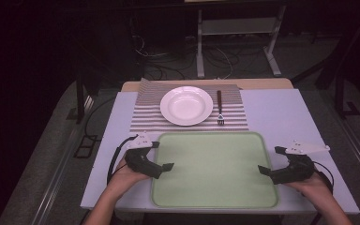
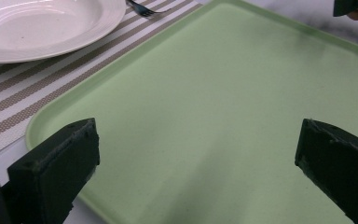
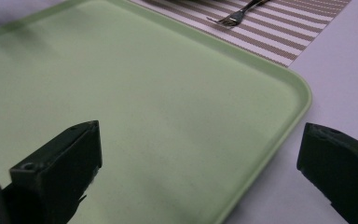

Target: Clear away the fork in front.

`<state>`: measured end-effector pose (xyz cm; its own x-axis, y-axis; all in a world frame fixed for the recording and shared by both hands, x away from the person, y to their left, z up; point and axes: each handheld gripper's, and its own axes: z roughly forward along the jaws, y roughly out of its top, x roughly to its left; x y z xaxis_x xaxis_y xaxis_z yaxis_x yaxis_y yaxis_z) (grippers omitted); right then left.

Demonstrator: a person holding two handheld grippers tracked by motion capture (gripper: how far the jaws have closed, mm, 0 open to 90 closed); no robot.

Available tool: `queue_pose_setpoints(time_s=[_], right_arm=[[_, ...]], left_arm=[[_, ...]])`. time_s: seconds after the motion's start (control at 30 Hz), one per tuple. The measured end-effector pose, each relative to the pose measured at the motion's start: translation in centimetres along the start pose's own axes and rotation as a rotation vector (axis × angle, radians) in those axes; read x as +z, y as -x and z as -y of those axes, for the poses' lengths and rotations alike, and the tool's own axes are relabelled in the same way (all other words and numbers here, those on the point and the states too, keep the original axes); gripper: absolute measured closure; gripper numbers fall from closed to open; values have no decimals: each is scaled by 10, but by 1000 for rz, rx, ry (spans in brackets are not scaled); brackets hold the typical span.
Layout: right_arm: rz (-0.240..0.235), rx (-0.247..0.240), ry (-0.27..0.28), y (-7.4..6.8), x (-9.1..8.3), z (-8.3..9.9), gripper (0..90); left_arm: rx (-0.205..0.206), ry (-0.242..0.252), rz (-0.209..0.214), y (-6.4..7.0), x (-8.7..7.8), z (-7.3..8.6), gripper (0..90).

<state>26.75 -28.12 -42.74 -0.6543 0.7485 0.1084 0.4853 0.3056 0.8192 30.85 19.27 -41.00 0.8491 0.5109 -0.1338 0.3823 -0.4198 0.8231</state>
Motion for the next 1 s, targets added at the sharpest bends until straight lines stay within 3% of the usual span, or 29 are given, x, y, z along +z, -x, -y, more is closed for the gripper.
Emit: queue_pose_setpoints(time_s=[0.23,0.4,1.0], right_arm=[[9,-3,-16,0,5,-6,0],[17,-22,-25,0,8,-17,0],[17,-2,-61,8,30,-34,1]], left_arm=[[-9,1,-12,-4,-1,2,0],[13,-8,-8,-2,0,2,0],[25,-30,-15,-2,3,3,0]])
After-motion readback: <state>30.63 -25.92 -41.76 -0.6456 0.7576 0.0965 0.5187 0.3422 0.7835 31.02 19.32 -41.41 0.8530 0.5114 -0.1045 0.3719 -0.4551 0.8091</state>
